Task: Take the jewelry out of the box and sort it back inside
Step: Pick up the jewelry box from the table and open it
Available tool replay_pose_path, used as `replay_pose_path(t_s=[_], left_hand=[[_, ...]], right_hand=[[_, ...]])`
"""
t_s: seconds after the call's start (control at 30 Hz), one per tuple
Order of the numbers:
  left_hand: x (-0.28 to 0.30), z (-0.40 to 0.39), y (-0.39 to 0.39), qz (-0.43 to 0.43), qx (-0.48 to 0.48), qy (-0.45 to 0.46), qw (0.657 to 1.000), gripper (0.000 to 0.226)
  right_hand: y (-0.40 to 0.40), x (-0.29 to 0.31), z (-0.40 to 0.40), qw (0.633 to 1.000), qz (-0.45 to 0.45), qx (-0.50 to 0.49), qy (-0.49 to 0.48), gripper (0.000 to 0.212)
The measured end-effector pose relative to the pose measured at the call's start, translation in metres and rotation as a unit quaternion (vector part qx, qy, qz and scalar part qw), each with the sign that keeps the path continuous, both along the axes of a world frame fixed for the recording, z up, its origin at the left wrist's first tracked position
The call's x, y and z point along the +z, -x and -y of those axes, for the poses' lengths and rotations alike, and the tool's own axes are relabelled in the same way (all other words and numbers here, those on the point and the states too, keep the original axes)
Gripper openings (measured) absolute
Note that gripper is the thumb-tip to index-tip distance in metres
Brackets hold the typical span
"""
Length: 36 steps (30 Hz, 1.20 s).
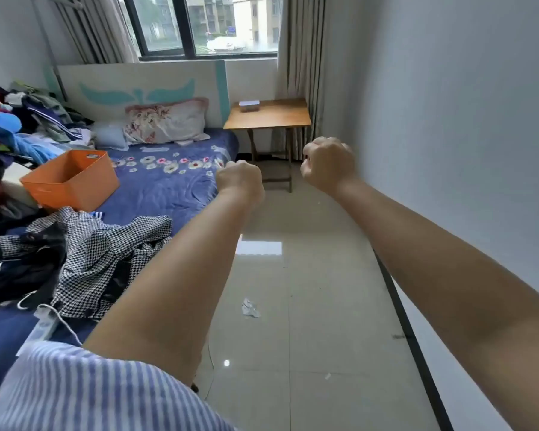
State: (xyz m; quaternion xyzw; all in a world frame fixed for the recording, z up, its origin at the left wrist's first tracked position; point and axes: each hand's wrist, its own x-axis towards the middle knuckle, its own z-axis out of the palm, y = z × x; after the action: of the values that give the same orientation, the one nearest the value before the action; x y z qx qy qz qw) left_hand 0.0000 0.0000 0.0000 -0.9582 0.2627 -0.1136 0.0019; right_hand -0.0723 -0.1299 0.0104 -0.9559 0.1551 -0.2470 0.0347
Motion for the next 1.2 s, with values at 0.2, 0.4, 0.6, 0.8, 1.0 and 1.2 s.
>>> replay_pose_path(t_s=[0.2,0.4,0.6,0.8,1.0,1.2], left_hand=[[-0.028,0.045,-0.149,-0.025,0.023,-0.001,0.999,0.036],[-0.041,0.100,-0.315,-0.058,0.008,-0.003,0.998,0.032],[-0.066,0.174,-0.462,-0.079,0.010,-0.034,0.996,0.033],[-0.084,0.268,-0.630,-0.085,0.013,-0.043,0.995,0.031],[-0.094,0.331,-0.776,-0.095,0.025,-0.063,0.993,0.029],[-0.115,0.384,-0.925,-0.119,0.045,-0.087,0.988,0.029]], right_hand=[[-0.158,-0.028,0.045,0.999,-0.014,0.001,-0.052,0.031],[-0.322,-0.044,0.109,0.995,-0.057,-0.012,-0.086,0.030],[-0.464,-0.063,0.185,0.992,-0.082,-0.016,-0.089,0.031],[-0.634,-0.077,0.280,0.991,-0.098,0.012,-0.093,0.031],[-0.787,-0.084,0.356,0.983,-0.149,0.042,-0.094,0.031],[-0.941,-0.108,0.415,0.981,-0.146,0.056,-0.113,0.030]])
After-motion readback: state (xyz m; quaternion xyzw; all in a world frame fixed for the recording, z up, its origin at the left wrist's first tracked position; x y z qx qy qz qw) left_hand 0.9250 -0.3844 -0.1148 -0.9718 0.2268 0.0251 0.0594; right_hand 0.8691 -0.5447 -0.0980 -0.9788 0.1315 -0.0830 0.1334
